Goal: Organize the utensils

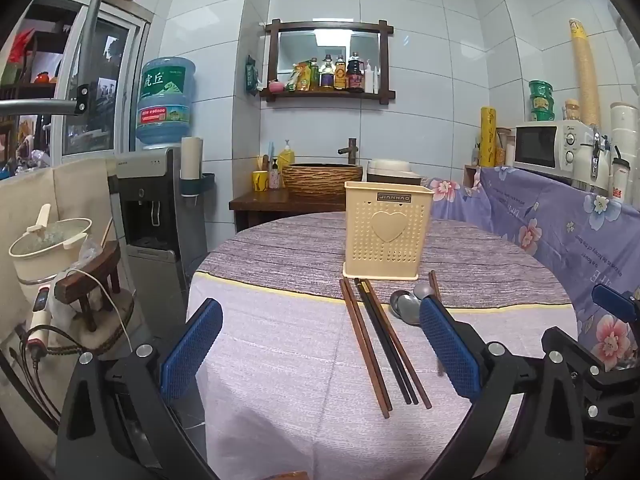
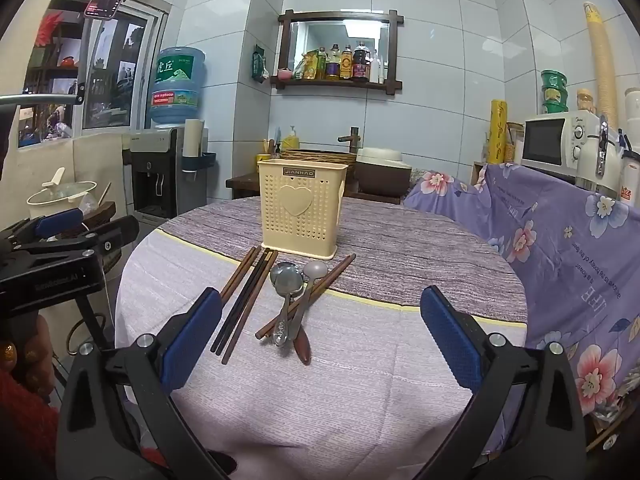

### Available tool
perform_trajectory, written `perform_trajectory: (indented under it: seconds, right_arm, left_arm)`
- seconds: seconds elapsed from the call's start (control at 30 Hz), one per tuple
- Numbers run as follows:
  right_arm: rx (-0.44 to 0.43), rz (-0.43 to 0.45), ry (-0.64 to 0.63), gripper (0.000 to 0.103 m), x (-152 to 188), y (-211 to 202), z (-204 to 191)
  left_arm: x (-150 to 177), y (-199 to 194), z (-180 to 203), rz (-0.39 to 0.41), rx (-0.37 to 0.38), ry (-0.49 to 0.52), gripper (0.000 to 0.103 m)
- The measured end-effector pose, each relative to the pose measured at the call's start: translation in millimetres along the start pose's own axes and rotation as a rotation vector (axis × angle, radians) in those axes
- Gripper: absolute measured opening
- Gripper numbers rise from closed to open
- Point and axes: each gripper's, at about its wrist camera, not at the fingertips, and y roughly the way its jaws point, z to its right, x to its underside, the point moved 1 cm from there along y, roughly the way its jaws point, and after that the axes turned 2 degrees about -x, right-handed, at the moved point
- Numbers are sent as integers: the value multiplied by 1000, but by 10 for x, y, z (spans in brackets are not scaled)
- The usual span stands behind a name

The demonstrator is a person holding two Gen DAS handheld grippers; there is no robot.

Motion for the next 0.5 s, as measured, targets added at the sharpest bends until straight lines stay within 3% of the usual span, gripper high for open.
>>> perform_trajectory:
  seconds: [0.5]
  right_arm:
    - [-4, -11, 3, 98, -14, -4, -35]
  left_arm:
    - [2, -6, -58, 11, -7, 8, 98]
